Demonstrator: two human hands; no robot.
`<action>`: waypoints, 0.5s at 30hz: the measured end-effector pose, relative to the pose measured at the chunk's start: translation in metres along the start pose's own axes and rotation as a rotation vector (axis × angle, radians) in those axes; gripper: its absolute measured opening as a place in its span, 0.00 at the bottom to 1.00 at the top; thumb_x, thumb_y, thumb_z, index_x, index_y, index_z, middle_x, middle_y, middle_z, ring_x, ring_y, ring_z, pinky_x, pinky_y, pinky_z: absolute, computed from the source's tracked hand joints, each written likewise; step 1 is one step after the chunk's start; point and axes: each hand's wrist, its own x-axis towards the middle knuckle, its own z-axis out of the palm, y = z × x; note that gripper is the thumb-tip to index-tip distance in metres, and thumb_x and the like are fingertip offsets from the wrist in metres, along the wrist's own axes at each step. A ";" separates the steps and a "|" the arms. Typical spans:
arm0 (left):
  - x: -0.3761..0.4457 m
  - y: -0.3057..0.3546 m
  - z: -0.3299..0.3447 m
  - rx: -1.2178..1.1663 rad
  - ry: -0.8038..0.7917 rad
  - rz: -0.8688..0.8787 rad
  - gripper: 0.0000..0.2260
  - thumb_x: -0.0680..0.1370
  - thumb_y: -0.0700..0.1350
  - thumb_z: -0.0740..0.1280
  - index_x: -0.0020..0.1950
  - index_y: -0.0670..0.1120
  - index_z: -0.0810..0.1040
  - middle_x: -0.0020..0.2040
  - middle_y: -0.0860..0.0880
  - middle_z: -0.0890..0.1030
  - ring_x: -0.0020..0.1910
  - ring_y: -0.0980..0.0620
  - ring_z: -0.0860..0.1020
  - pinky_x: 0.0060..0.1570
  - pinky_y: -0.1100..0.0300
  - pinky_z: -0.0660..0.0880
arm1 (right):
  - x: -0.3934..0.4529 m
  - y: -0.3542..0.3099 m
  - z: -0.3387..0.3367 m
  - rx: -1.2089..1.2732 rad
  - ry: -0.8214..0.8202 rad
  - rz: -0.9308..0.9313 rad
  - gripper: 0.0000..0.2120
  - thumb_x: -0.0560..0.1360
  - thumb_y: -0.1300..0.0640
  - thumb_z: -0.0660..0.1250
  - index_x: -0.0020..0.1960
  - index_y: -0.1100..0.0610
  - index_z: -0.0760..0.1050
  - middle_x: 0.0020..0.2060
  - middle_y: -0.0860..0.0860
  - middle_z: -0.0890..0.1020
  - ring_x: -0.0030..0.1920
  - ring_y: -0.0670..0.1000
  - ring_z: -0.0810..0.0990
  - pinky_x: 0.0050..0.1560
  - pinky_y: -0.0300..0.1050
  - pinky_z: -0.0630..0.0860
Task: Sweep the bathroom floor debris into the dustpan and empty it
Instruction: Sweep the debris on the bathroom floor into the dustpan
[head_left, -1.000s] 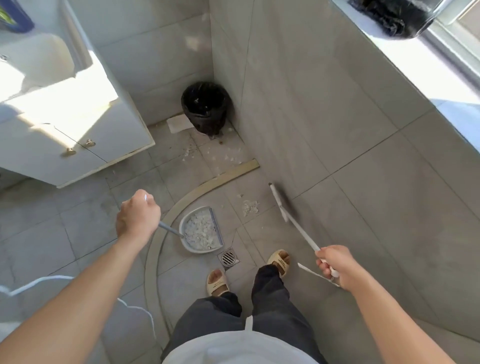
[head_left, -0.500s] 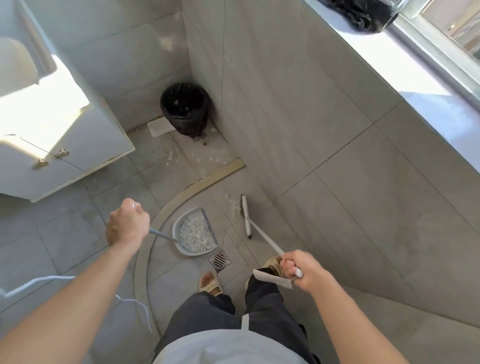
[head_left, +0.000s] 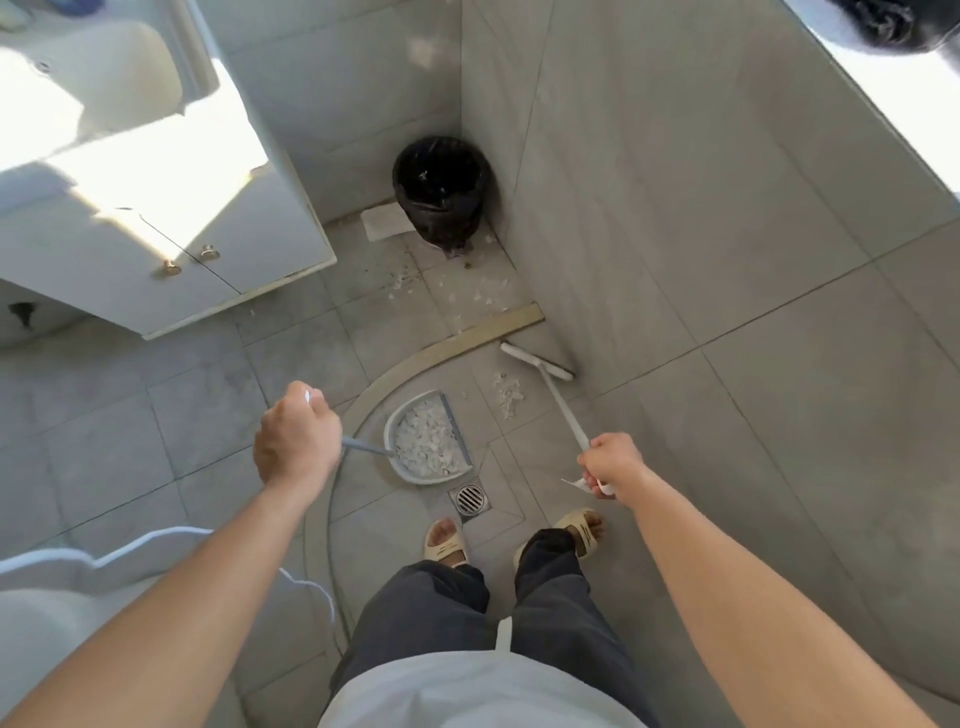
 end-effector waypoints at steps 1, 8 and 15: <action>0.001 -0.002 -0.002 -0.005 0.004 -0.015 0.12 0.81 0.46 0.56 0.54 0.42 0.76 0.51 0.33 0.79 0.50 0.32 0.76 0.47 0.46 0.72 | 0.000 0.003 0.008 -0.037 -0.019 0.002 0.06 0.76 0.67 0.62 0.46 0.58 0.75 0.31 0.59 0.79 0.27 0.52 0.74 0.30 0.43 0.74; 0.008 -0.006 0.006 -0.034 -0.018 -0.045 0.11 0.82 0.45 0.55 0.51 0.41 0.74 0.51 0.33 0.78 0.50 0.32 0.76 0.46 0.47 0.72 | -0.029 0.025 -0.008 0.161 -0.158 0.054 0.05 0.77 0.67 0.64 0.50 0.59 0.75 0.33 0.58 0.75 0.24 0.47 0.68 0.20 0.37 0.65; 0.020 0.015 0.014 -0.039 -0.027 0.001 0.11 0.82 0.45 0.55 0.53 0.42 0.75 0.52 0.36 0.79 0.51 0.34 0.77 0.46 0.48 0.72 | -0.058 0.044 -0.008 0.306 -0.094 0.080 0.10 0.77 0.69 0.63 0.58 0.61 0.73 0.31 0.58 0.73 0.20 0.47 0.65 0.18 0.35 0.60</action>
